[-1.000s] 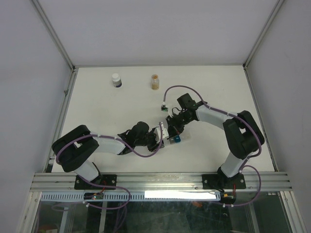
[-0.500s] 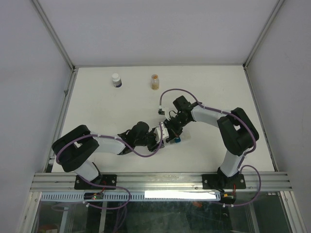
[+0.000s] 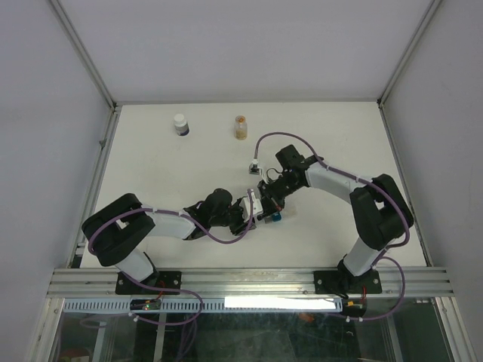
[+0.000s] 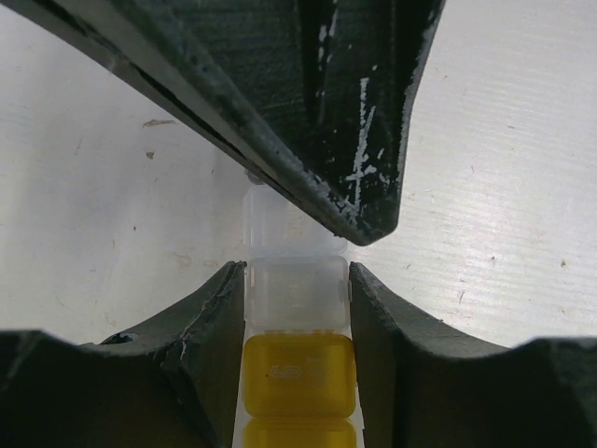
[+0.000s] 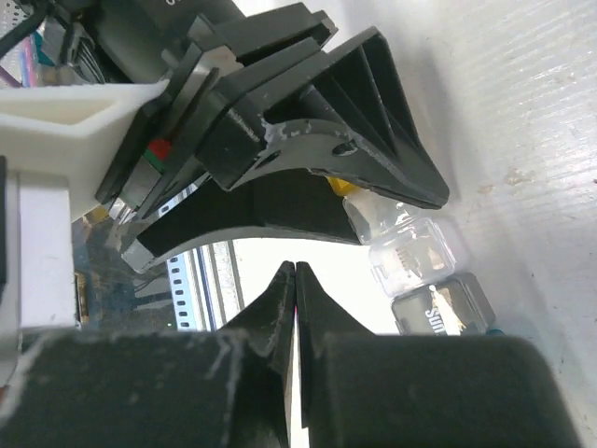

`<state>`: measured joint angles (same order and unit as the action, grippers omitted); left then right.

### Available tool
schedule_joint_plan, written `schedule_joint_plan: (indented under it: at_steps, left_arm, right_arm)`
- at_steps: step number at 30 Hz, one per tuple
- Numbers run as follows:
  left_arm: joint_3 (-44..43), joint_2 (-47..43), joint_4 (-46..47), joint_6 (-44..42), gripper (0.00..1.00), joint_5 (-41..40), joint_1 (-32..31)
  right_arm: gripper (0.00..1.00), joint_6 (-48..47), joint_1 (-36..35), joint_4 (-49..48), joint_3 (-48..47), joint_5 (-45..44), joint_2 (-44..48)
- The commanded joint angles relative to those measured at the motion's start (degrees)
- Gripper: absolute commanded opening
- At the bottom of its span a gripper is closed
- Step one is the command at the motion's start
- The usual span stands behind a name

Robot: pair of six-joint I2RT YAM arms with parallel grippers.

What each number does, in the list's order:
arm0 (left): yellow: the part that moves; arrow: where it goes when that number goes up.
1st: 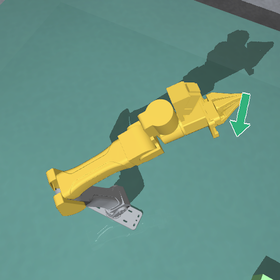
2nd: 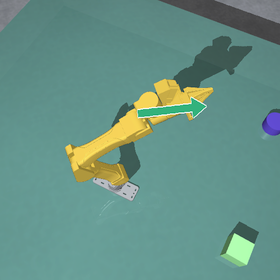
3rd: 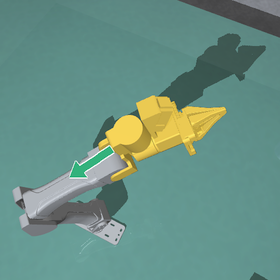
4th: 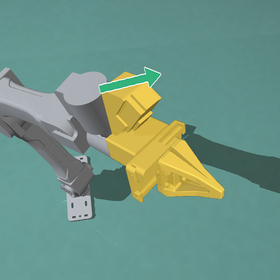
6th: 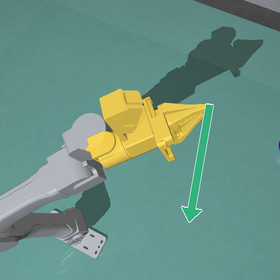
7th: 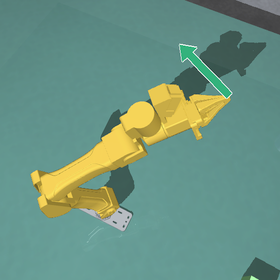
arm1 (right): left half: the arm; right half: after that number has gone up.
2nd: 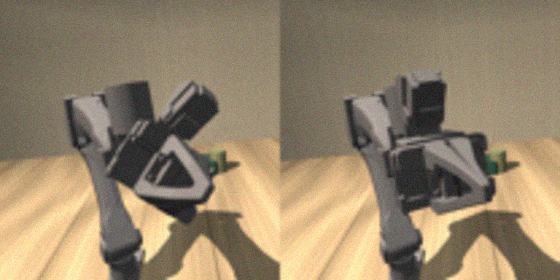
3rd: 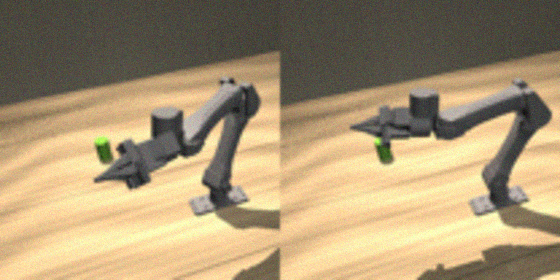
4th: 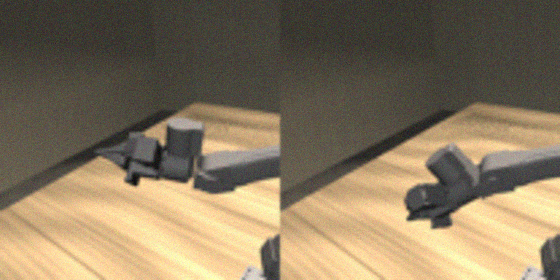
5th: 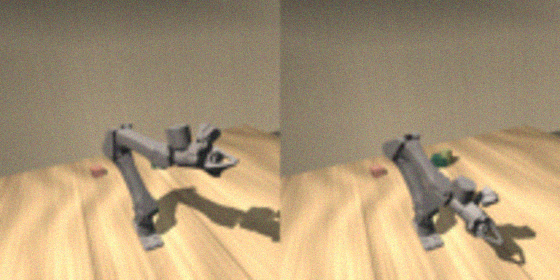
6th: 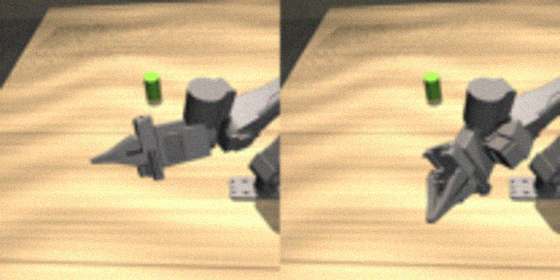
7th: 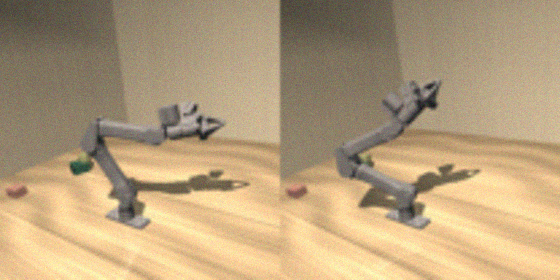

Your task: Sort the pills into containers

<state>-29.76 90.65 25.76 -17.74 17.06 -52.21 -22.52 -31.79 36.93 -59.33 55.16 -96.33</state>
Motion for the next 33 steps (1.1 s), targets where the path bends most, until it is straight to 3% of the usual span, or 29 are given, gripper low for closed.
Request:
schedule_joint_plan:
  at_steps: [1,5,8,11,15,18,23,33]
  left_arm:
    - [-1.55,0.23,0.88,-0.43,0.30,1.82,-0.62]
    - [-1.72,0.49,0.62,-0.54,0.30,1.75,-0.62]
    - [-1.64,0.24,0.61,-0.43,0.30,1.96,-0.62]
    - [-1.48,0.18,0.70,-0.46,0.30,2.26,-0.62]
    - [-1.92,0.11,0.74,-0.58,0.31,2.30,-0.63]
    - [-2.28,-0.37,0.01,-0.92,0.31,2.08,-0.62]
    - [-2.68,-0.78,-0.46,-1.59,0.31,0.91,-0.55]
    - [-2.71,-3.16,2.10,0.03,0.31,-0.38,1.57]
  right_arm:
    - [0.00,-1.20,-0.51,-0.19,0.23,1.54,1.08]
    - [0.00,3.37,-1.69,-2.25,0.47,-17.59,-7.34]
    - [0.00,5.49,-0.70,-3.25,-0.12,-22.12,-8.99]
    - [0.00,4.83,-0.17,-3.07,0.26,-18.88,-7.06]
    - [0.00,-3.94,0.58,3.44,-1.15,0.33,-3.87]
    - [0.15,-11.35,1.25,9.75,-2.21,6.95,-1.77]
    - [0.35,-15.63,6.06,13.31,-2.76,10.00,1.45]
    - [0.54,-15.57,16.57,12.03,-1.87,7.22,12.57]
